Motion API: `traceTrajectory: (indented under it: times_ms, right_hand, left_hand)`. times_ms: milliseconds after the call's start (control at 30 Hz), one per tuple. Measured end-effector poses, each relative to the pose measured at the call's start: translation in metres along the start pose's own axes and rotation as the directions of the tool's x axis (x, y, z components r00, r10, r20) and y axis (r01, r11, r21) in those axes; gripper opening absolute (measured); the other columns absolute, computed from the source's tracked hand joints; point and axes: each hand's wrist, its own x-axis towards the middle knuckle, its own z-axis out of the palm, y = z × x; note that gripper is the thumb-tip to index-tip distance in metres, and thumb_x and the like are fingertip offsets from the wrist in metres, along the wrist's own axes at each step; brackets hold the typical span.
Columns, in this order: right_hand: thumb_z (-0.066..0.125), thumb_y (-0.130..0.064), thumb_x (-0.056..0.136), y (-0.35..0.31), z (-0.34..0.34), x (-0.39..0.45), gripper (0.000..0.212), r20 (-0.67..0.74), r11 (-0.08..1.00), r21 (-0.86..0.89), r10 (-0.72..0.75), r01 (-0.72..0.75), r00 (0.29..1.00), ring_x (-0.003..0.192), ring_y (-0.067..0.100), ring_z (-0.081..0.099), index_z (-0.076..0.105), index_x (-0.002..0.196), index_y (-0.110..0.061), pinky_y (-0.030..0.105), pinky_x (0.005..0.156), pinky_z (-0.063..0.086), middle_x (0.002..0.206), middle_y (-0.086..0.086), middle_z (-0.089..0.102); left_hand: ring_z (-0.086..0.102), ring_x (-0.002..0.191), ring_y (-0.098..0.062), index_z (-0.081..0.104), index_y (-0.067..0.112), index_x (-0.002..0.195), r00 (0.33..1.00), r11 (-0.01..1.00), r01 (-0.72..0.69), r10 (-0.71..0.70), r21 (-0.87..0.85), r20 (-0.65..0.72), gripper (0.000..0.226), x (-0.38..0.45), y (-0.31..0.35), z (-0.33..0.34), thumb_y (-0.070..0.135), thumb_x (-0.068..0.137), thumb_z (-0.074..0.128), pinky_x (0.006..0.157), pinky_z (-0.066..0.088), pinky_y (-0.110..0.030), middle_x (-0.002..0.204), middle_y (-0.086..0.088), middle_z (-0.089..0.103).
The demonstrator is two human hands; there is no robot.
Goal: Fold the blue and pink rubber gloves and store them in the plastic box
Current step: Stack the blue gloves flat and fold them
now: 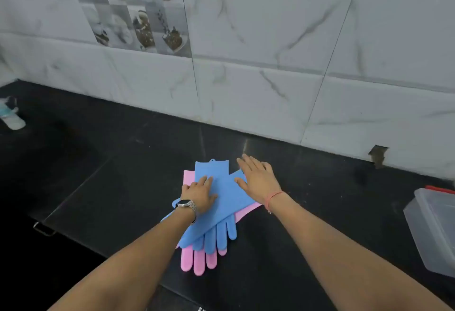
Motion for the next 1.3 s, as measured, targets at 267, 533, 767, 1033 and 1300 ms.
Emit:
traceTrajectory:
  times_ms: [267,533,767,1033,1300]
  right_hand:
    - [0.032,-0.046,0.099,-0.021,0.032,-0.018,0.060,0.170,0.996,0.085,-0.047,0.033,0.984,0.146,0.018,0.018,0.019,0.152,-0.020,0.039,0.114,0.018,0.160,0.000,0.019]
    - [0.056,-0.028,0.092,-0.018,0.030,-0.025,0.078,0.122,0.986,0.153,-0.082,0.063,0.989,0.146,0.016,0.018,0.010,0.154,-0.023,0.038,0.115,0.019,0.161,-0.001,0.016]
    - [0.064,-0.027,0.084,0.015,0.015,-0.041,0.031,0.111,0.980,0.143,-0.154,0.138,0.982,0.133,0.017,0.039,0.060,0.114,-0.021,0.041,0.117,0.013,0.138,0.000,0.052]
    - [0.056,-0.016,0.087,0.067,-0.029,-0.120,0.019,0.198,0.919,0.387,0.004,-0.082,0.980,0.073,0.018,0.061,0.060,0.098,-0.031,0.033,0.070,0.049,0.082,-0.006,0.066]
    - [0.051,-0.009,0.096,0.089,-0.084,-0.197,0.028,0.208,0.885,0.443,0.051,-0.141,0.977,0.095,0.013,0.065,0.067,0.115,-0.021,0.031,0.088,0.050,0.109,-0.009,0.070]
  left_hand:
    - [0.043,0.118,-0.027,0.053,0.021,0.124,0.988,0.987,0.152,-0.152,-0.049,0.004,0.043,-0.002,-0.016,0.007,0.048,0.091,0.046,0.094,0.034,-0.045,0.125,-0.004,0.052]
    - [0.058,0.097,-0.024,0.056,0.019,0.104,0.972,0.979,-0.197,0.188,-0.053,-0.140,0.020,-0.003,0.005,-0.020,0.025,0.085,0.057,0.076,0.035,-0.031,0.104,-0.001,0.063]
    - [0.058,0.080,-0.017,0.058,0.024,0.097,0.779,0.806,-0.592,0.571,0.000,-0.260,0.012,-0.038,0.049,-0.044,0.023,0.084,0.057,0.066,0.033,-0.025,0.090,0.005,0.063]
    - [0.055,0.074,-0.018,0.058,0.027,0.087,0.664,0.752,-0.653,0.627,0.093,-0.409,0.014,-0.059,0.090,-0.036,0.039,0.084,0.064,0.065,0.033,-0.029,0.082,0.009,0.059]
    - [0.044,0.104,-0.010,0.056,0.032,0.101,0.835,0.764,-0.446,0.168,-0.466,-0.524,0.030,-0.115,0.163,0.011,0.020,0.078,0.072,0.081,0.035,-0.032,0.108,0.012,0.051]
